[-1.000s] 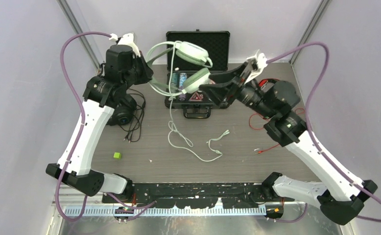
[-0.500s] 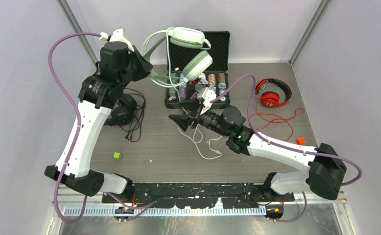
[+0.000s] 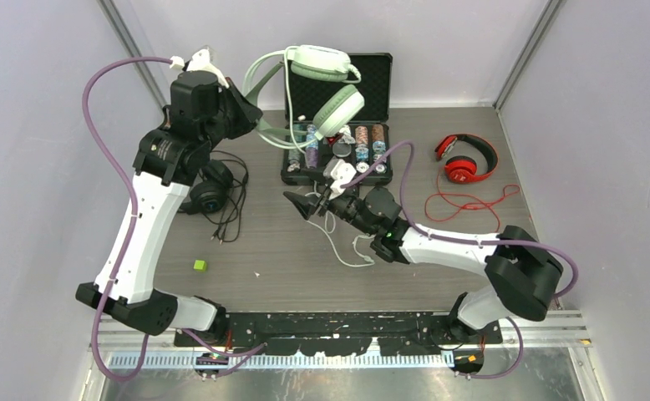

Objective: Wrap the headphones
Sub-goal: Wrap the headphones cable around the headphones.

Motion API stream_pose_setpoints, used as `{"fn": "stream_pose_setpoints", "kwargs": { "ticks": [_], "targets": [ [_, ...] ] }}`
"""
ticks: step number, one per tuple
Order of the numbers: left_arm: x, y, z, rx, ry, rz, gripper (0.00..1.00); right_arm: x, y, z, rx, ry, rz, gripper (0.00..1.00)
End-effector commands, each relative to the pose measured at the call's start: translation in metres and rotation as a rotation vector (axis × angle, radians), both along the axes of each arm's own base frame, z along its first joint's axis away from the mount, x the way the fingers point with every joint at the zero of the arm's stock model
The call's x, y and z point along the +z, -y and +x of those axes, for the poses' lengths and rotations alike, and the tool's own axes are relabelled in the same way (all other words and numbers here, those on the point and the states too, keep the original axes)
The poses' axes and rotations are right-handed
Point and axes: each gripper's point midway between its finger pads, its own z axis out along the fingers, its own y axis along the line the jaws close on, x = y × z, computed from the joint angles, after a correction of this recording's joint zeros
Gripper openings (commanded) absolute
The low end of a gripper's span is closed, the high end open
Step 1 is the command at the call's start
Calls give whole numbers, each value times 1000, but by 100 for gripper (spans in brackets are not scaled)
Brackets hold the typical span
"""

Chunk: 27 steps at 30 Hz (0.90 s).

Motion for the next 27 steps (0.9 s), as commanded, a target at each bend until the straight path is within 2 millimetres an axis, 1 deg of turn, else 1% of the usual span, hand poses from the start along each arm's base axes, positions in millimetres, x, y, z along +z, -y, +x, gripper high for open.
{"fn": "stream_pose_setpoints", "kwargs": {
  "ticks": [1,4,6,9,13,16,19,22,27],
  "targets": [
    [68,0,-16,-13,178,-135,0,21,6,11,-43,75,63,70],
    [67,-1,-17,-15,178,-132,0,18,10,19,-52,69,61,68],
    [65,-2,-16,-8,174,-120,0,21,14,18,-48,76,60,68],
    [62,-7,-13,14,172,-94,0,25,20,6,-16,78,25,68],
    [59,-9,-10,27,170,-76,0,15,29,-13,41,29,-54,70],
    [57,-7,-8,24,165,-76,0,12,37,-25,65,5,-61,70],
    [57,-6,-7,19,163,-80,0,18,46,-31,58,8,-48,70],
    [57,-3,-7,8,157,-84,0,25,50,-31,45,28,-39,71],
    [58,-1,-12,-9,152,-101,0,26,38,-20,44,55,-42,73]
  ]
}}
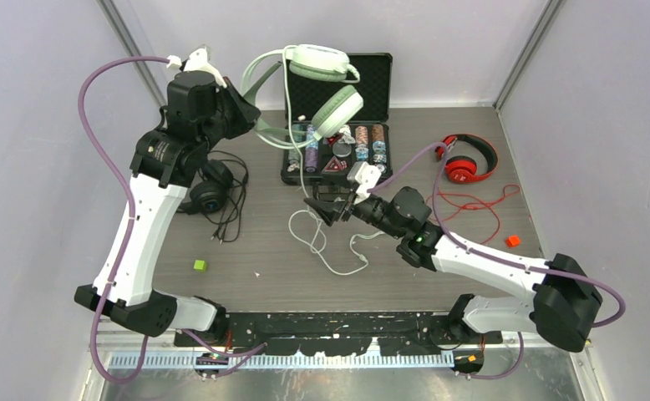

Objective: Wrap the headphones
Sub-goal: Wrap the headphones cable around the headphones.

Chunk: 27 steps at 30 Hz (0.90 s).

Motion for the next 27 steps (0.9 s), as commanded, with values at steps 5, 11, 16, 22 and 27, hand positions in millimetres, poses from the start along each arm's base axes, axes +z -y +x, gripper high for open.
{"fn": "stream_pose_setpoints", "kwargs": {
  "ticks": [5,11,16,22,27],
  "targets": [
    [55,4,-15,-31,136,-121,0,11,-25,22,7,60,34,74],
    [56,7,-20,-52,134,-142,0,1,-40,38,16,40,37,73],
    [57,10,-22,-70,131,-159,0,-11,-39,53,-10,10,50,59],
    [70,-3,-19,-42,151,-129,0,-28,-15,55,-38,-54,64,6],
    [72,-17,-9,0,161,-104,0,-42,1,39,-25,-98,21,1]
  ]
}}
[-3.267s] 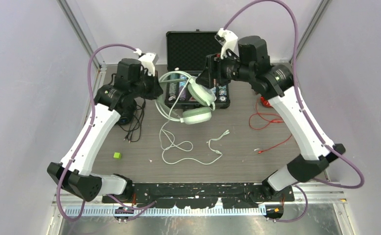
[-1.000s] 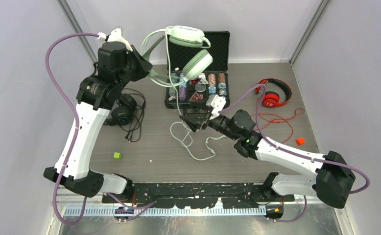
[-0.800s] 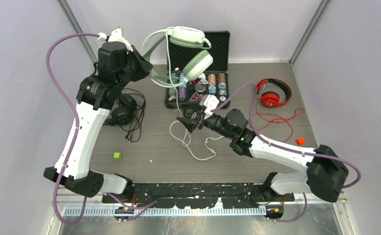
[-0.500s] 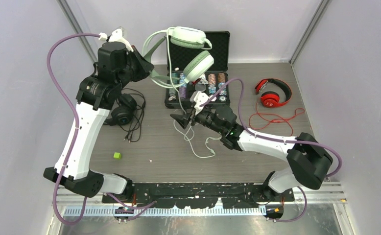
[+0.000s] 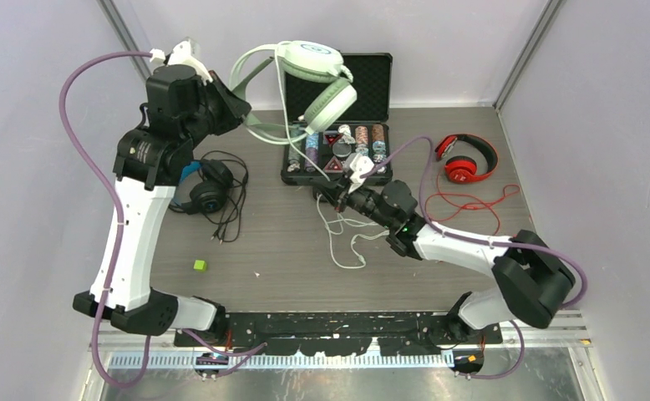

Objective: Wrap the headphones
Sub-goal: Wrap the headphones cable around the headphones.

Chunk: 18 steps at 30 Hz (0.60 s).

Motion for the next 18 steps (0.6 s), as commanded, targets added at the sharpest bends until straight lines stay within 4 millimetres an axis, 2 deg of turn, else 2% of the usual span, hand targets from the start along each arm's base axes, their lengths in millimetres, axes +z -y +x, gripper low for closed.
{"fn": "stream_pose_setpoints", "kwargs": {
  "ticks": [1,11,14,16,18],
  "targets": [
    [49,-9,3,25,139,-77,0,11,16,-16,16,0,23,0],
    [43,-24,13,67,125,-5,0,8,30,-23,-1,-11,14,0],
    [45,-14,7,1,133,-20,0,3,35,-14,-37,-42,31,1],
    [45,2,-1,-100,132,-30,0,3,42,-1,-72,-66,58,3],
    [37,12,-12,-178,99,-25,0,4,50,11,-100,-75,81,4]
  ]
}}
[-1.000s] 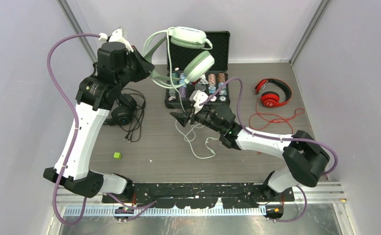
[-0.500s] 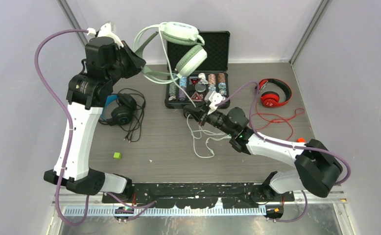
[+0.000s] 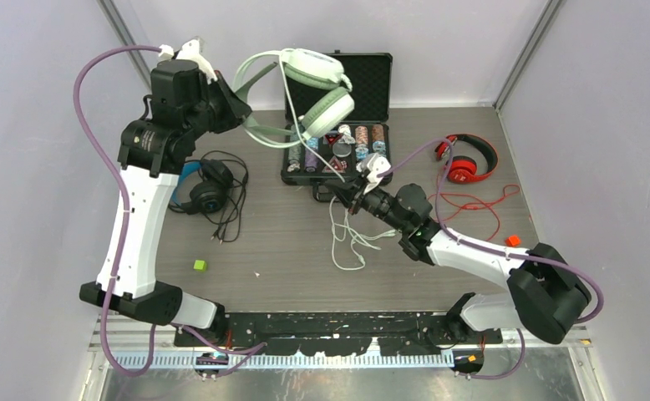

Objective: Wrap the headphones
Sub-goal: Wrap the headphones cable around the headphones.

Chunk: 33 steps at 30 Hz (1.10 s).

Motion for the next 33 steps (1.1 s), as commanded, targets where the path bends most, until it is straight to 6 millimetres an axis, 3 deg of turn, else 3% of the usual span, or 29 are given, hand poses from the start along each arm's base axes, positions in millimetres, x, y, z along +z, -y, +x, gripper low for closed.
{"fn": "stream_pose_setpoints", "kwargs": {
  "ticks": [1,5,11,15,18,21,27,33],
  "targets": [
    [46,24,-31,-182,114,-94,0,6,20,28,-92,-27,68,4],
    [12,20,-44,-218,47,-19,0,9,36,44,-141,-20,100,8],
    [-13,57,-69,-524,-11,-23,0,8,56,63,-202,-9,156,18],
    [-35,67,-86,-667,-76,-1,0,14,70,75,-234,-10,202,23],
    [-40,73,-92,-733,-72,-16,0,17,74,80,-227,-6,218,26],
    [-36,81,-95,-764,-55,-70,0,17,71,81,-207,-12,229,26],
    [-12,87,-87,-710,4,-167,0,13,59,75,-128,-59,242,3],
    [33,110,-94,-809,96,-395,0,6,58,76,-123,-92,277,2]
  ]
}}
